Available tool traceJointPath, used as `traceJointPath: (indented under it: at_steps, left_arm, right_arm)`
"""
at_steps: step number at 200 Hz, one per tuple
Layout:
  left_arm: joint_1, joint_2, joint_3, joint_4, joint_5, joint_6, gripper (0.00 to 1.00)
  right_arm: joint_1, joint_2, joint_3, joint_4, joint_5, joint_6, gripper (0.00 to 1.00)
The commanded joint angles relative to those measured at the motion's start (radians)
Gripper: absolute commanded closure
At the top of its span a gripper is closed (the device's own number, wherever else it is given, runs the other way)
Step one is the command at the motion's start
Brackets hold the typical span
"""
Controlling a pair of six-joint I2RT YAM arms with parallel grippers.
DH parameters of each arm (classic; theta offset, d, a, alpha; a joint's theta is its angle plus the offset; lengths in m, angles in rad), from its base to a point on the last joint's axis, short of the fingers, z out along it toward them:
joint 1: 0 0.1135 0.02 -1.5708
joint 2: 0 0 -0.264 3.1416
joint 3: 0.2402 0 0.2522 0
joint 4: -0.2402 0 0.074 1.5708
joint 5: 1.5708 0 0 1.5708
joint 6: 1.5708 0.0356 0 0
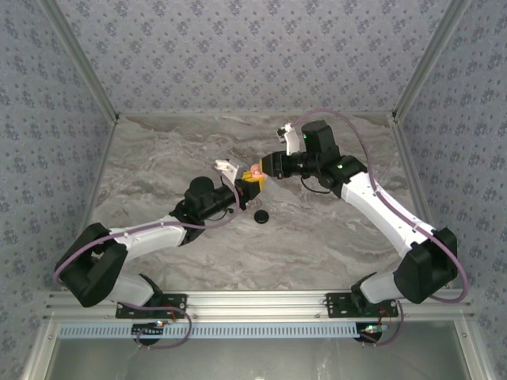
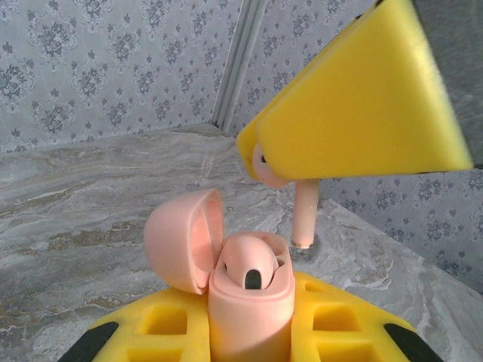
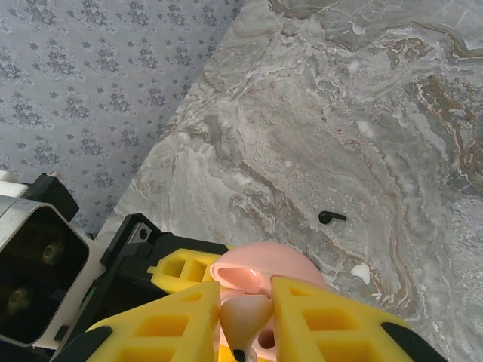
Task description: Insert wireless bluetooth earbuds into charging case
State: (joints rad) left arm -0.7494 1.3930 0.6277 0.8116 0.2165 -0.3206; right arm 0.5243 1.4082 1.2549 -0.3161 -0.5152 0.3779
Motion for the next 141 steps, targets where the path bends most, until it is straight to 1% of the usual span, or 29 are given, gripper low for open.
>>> traceJointPath:
  at_steps: [1,141]
  left_arm:
    - [-0.010,-0.033,0.040,0.028,0.018,-0.011,0.94]
    - [-0.009,-0.045,0.039,0.024,0.036,-0.003,0.94]
  right_arm:
    - [0.008,0.007,0.039,0.015,0.011,0.009,0.75]
    - [0.014,0.015,0.039,0.015,0.014,0.010,0.75]
